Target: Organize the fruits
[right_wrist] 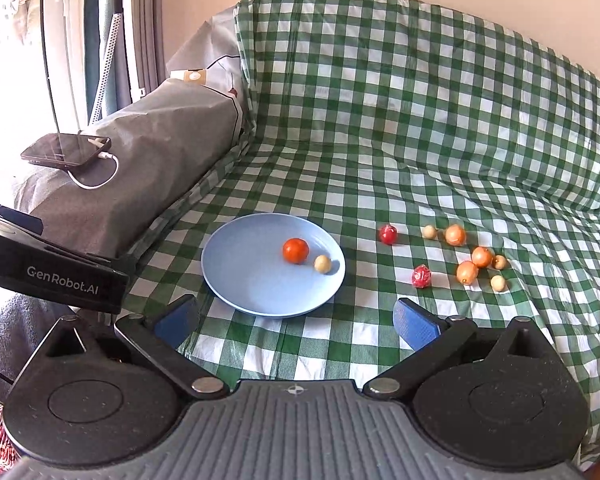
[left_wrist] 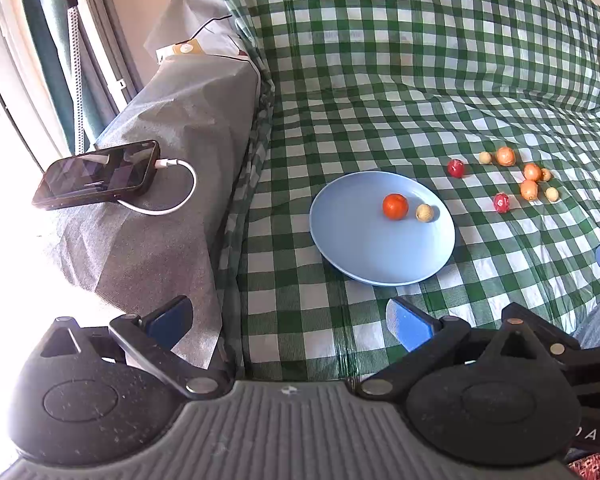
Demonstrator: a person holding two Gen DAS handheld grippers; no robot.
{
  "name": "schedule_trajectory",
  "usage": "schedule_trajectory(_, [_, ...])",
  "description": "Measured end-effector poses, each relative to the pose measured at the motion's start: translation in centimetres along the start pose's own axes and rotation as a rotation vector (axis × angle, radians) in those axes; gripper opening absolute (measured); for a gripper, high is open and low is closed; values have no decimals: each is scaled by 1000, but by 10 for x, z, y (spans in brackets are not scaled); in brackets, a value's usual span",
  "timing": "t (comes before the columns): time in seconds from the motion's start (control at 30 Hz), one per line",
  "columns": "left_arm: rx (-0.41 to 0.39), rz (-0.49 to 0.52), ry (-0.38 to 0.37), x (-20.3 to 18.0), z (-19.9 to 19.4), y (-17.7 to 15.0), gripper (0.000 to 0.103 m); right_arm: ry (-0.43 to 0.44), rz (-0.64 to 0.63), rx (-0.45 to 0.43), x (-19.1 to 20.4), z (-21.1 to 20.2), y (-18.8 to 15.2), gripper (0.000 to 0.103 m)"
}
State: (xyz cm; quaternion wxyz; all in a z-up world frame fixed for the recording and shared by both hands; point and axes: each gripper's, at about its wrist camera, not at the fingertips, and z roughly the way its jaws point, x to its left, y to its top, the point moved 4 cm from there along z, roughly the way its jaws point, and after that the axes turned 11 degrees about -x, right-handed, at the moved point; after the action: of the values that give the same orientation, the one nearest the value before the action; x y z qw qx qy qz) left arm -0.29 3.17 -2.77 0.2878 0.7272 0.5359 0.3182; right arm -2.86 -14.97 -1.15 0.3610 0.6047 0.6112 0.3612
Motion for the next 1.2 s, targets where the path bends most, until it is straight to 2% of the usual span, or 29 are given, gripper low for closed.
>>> schedule_trajectory(0.9, [54, 19, -3, -3, 23, -5, 103, 21, 18, 63, -9, 17, -8, 102])
schedule_trajectory(1.2, [69, 46, 5, -9, 36, 4, 103, -12, 85, 75, -24, 29, -12, 102])
